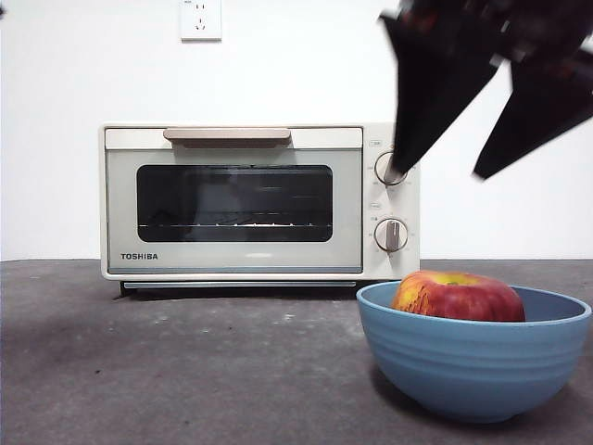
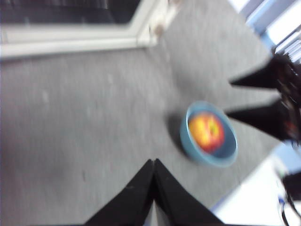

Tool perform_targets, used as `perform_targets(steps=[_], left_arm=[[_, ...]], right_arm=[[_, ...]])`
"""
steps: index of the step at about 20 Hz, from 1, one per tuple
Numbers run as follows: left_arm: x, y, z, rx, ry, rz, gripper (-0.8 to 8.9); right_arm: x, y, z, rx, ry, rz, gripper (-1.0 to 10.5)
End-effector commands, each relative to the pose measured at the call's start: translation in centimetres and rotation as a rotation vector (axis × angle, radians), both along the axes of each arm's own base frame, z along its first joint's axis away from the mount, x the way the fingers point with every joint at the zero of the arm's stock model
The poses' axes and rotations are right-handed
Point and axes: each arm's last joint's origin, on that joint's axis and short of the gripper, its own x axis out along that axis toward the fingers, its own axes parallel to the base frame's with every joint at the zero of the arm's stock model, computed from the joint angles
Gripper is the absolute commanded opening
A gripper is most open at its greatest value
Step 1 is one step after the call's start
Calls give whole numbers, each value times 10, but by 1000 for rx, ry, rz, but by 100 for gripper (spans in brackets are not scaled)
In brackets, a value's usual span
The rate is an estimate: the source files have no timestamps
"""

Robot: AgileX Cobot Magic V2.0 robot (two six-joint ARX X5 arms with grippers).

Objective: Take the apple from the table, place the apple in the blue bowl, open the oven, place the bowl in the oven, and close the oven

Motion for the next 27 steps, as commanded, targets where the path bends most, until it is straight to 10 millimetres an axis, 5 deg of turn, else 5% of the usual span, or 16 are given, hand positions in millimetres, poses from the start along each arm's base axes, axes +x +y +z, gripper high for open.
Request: perform_targets(steps=[1,8,17,27], left_arm=[[17,-4,8,-39,-34,22,7],[87,-21,12,-35,-105,92,7],[173,-51,21,36,-169,92,7],[219,-81,-4,179,-153,83,7]], right_arm=[[-6,-12,4,-67,13,-32,435],[-21,-54,8,-164,96,-187,435],[-20,-62,-4,-43,222,-188,435],[-21,-62,-7,-44,236,-194,435]])
